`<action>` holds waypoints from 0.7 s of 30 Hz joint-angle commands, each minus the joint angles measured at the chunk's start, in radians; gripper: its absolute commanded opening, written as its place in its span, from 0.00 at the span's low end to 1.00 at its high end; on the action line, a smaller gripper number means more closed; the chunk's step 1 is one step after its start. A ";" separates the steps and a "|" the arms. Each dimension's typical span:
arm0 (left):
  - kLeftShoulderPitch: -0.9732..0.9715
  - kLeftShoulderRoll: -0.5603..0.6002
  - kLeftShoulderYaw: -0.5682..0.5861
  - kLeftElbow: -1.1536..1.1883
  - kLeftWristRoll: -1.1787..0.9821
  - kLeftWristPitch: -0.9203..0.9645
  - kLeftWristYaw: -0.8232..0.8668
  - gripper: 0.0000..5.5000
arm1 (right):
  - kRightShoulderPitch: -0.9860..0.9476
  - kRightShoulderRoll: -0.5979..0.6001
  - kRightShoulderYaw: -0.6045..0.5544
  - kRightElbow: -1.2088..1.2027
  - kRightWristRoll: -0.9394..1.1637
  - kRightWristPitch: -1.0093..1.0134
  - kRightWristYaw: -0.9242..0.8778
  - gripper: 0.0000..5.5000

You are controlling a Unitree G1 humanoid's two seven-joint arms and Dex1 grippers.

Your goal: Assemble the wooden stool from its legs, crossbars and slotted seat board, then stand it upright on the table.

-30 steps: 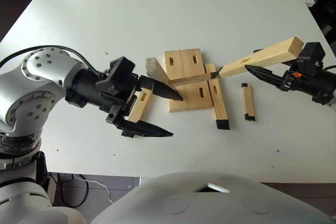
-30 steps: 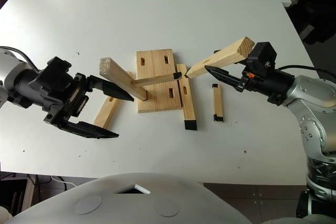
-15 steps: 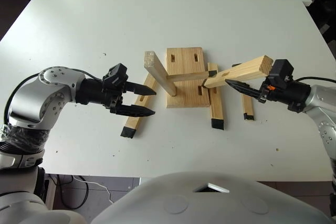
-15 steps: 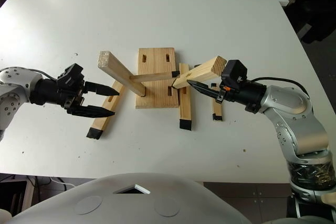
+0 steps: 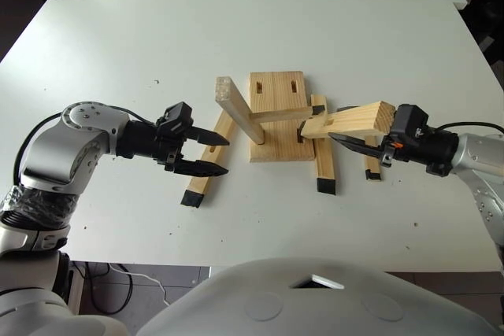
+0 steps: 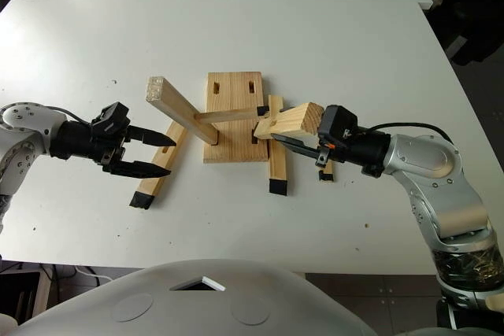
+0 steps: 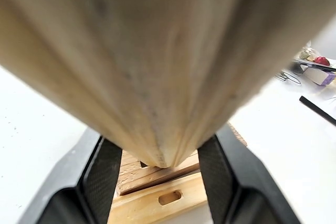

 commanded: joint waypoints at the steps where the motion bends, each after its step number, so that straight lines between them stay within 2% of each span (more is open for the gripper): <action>1: -0.029 -0.023 0.006 -0.007 0.004 0.017 0.036 0.64 | 0.052 -0.066 0.038 0.010 -0.005 0.063 0.078 0.37; 12: -0.029 -0.063 0.007 -0.023 0.011 0.024 0.098 0.64 | 0.039 -0.109 0.077 -0.027 0.051 0.101 0.105 0.37; 21: -0.015 -0.063 0.016 -0.022 0.020 0.013 0.112 0.64 | 0.060 -0.146 0.062 -0.095 0.145 0.169 0.104 0.37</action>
